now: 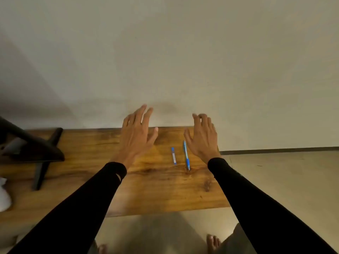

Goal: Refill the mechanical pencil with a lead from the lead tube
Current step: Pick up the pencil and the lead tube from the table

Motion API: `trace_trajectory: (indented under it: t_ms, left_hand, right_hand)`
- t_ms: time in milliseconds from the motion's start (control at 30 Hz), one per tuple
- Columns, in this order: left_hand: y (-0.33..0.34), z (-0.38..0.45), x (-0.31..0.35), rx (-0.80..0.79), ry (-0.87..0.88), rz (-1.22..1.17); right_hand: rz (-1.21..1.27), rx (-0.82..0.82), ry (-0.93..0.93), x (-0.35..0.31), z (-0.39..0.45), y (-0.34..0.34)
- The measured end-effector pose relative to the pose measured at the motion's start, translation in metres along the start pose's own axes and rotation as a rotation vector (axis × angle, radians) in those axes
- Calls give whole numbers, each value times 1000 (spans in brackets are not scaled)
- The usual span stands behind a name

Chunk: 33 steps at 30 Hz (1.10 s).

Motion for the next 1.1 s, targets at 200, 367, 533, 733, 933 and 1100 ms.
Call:
trace_trajectory:
  t_ms: [200,367,533,733,933,1100]
  left_hand:
    - [26,-20,-8,-43,-45,-38]
    - [41,-60,-10,-91,-71,-189]
    - [77,-82,-5,-349,-211,-527]
    - [111,-99,-1,-512,-337,-772]
    - [113,-102,-8,-390,-286,-720]
    - [113,-92,-23,-325,-271,-600]
  right_hand:
    - [178,-423,269,22,-34,78]
    - [373,-521,372,22,-59,111]
    - [848,-327,556,13,-70,104]
    - [1265,-167,660,-14,-77,109]
    - [1371,-211,607,-24,-84,120]
    - [1434,-109,603,-7,-74,105]
Point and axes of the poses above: each hand's wrist, its own z-axis towards the middle knuckle, its own y-axis out of the palm, x = y × z, the point moved 9 cm from there along z, towards the middle knuckle, and after that the axes turned 12 degrees about -y, right-handed, at the moved point
